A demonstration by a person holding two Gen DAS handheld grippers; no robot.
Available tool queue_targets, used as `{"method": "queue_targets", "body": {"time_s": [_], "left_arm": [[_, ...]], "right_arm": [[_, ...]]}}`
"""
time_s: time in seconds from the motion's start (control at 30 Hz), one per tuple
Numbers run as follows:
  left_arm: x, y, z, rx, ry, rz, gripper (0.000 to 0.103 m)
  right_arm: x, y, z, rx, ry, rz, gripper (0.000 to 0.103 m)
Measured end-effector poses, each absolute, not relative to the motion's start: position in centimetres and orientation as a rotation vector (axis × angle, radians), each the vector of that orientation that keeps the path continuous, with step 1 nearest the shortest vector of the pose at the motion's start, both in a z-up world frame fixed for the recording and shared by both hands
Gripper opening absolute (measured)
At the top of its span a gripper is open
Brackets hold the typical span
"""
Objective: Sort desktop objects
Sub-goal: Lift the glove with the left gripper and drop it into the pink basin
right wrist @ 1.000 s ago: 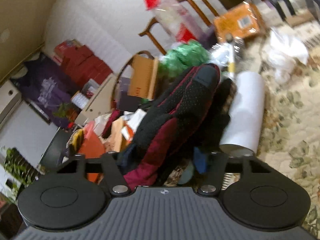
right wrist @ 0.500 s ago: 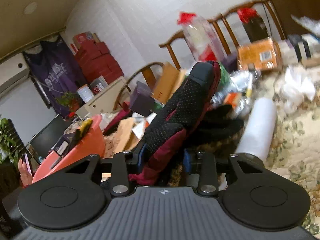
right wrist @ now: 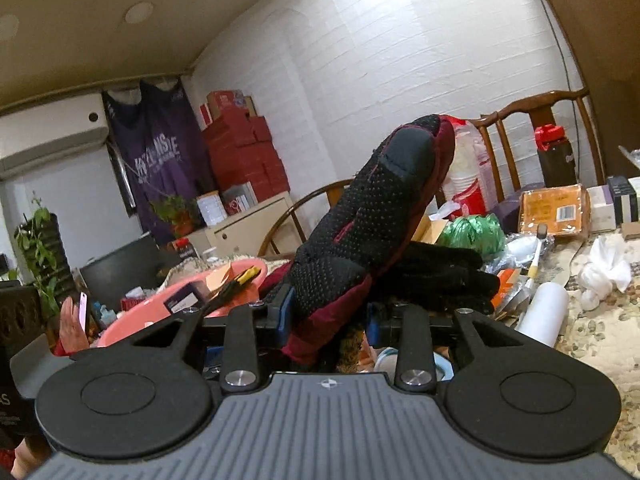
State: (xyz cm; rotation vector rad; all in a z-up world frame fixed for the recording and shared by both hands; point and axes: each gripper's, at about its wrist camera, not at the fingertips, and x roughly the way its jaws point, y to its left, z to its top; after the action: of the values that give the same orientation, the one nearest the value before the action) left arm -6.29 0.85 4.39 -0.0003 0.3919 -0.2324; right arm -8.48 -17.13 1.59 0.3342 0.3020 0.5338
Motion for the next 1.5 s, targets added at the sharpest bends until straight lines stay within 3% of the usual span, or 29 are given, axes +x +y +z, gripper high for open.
{"method": "queue_targets", "body": {"time_s": [0.27, 0.63, 0.87, 1.03, 1.17, 1.2, 1.27, 1.33, 1.4, 1.5], "left_arm": [[-8.7, 5.3, 8.1, -0.013, 0.318, -0.177, 0.036], [-9.5, 17.9, 15.9, 0.023, 0.194, 0.133, 0.040], [-5.7, 26.6, 15.3, -0.025, 0.275, 0.316, 0.043], [-1.4, 31.6, 11.9, -0.078, 0.428, 0.402, 0.045], [0.6, 34.1, 8.5, -0.095, 0.565, 0.475, 0.059], [0.9, 34.3, 7.7, -0.090, 0.588, 0.492, 0.062], [0.8, 34.6, 6.9, -0.093, 0.612, 0.516, 0.063], [-0.2, 35.1, 7.3, -0.123, 0.575, 0.531, 0.070], [-1.6, 34.7, 8.0, -0.114, 0.545, 0.554, 0.087], [-3.2, 34.2, 9.1, -0.093, 0.509, 0.578, 0.093]], "right_arm": [[-9.6, -12.7, 5.5, 0.260, 0.267, 0.582, 0.038], [-5.6, 2.2, 14.0, 0.267, 0.193, 0.809, 0.039], [-2.3, 13.3, 15.1, 0.287, 0.289, 0.896, 0.039], [1.5, 18.6, 11.8, 0.295, 0.464, 0.892, 0.044], [4.2, 20.9, 8.2, 0.249, 0.643, 0.863, 0.051], [4.4, 20.9, 7.6, 0.232, 0.654, 0.846, 0.049], [3.8, 20.4, 7.4, 0.209, 0.622, 0.839, 0.053], [3.0, 19.0, 8.0, 0.215, 0.602, 0.869, 0.059], [2.2, 17.3, 8.9, 0.228, 0.563, 0.880, 0.070], [0.8, 14.7, 10.5, 0.236, 0.500, 0.897, 0.076]]}}
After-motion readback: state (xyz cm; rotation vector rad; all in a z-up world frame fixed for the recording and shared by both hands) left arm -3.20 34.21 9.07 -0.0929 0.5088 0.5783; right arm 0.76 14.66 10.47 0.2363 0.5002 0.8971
